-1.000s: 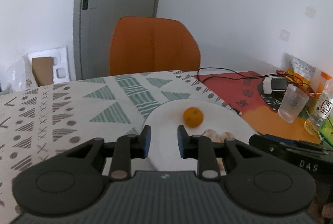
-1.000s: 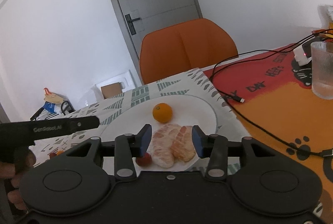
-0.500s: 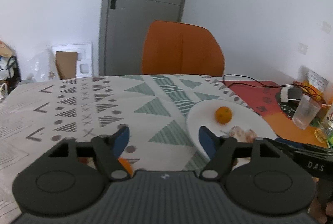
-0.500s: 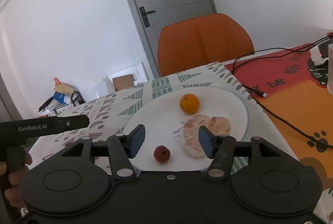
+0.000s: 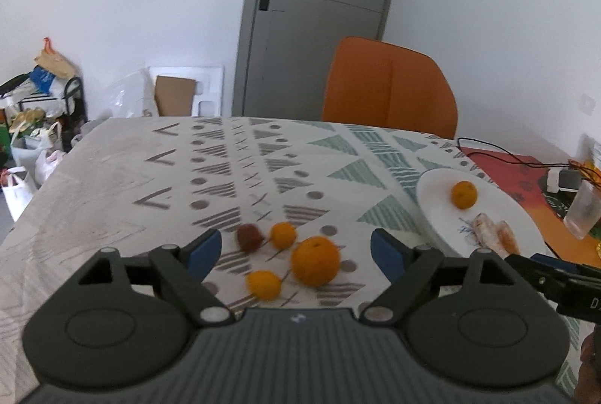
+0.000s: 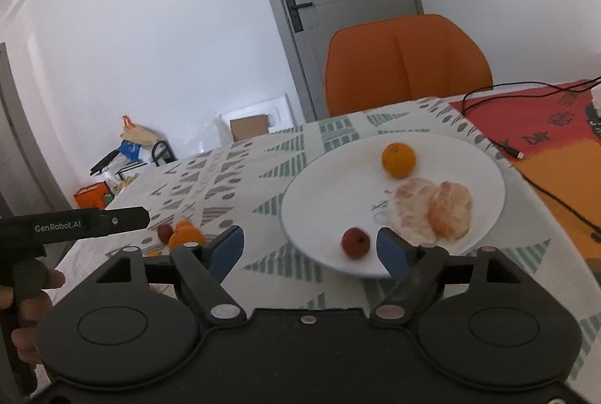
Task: Organize fruits
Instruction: 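Open both tools over the plate and move them back to the fruit cluster, then grasp the brown round fruit with the right tool while the left tool grasps a small tangerine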
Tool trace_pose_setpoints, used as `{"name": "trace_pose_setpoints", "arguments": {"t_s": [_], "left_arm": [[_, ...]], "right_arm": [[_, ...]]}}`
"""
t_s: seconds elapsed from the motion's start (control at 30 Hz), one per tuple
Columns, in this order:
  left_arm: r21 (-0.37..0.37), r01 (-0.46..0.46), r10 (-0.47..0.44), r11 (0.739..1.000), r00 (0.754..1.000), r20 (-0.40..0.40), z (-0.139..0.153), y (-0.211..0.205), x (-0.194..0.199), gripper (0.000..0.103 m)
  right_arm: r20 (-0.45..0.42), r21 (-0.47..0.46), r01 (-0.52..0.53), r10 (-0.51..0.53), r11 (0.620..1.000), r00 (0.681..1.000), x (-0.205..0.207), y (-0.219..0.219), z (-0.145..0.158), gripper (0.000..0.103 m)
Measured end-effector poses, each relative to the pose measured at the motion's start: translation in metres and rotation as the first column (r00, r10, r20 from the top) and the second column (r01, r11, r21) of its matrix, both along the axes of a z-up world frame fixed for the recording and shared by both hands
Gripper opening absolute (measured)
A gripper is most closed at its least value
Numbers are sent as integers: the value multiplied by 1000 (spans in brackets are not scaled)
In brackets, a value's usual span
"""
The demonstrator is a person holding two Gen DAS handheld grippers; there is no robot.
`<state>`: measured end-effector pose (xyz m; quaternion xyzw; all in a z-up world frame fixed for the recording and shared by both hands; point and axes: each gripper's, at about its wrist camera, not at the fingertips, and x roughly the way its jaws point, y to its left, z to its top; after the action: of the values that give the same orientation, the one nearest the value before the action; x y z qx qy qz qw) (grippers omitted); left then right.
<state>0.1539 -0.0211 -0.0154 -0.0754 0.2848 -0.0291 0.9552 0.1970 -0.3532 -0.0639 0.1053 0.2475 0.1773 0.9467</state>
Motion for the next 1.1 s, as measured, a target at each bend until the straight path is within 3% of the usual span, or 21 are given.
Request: {"name": "trace_pose_setpoints", "arguments": {"t_s": [0.57, 1.1], "left_arm": [[-53, -103, 102, 993, 994, -35, -20, 58, -43, 85], [-72, -164, 161, 984, 986, -44, -26, 98, -73, 85]], "right_arm": [[-44, -61, -178, 176, 982, 983, -22, 69, -4, 78], [-99, -77, -294, 286, 953, 953, -30, 119, -17, 71]]}}
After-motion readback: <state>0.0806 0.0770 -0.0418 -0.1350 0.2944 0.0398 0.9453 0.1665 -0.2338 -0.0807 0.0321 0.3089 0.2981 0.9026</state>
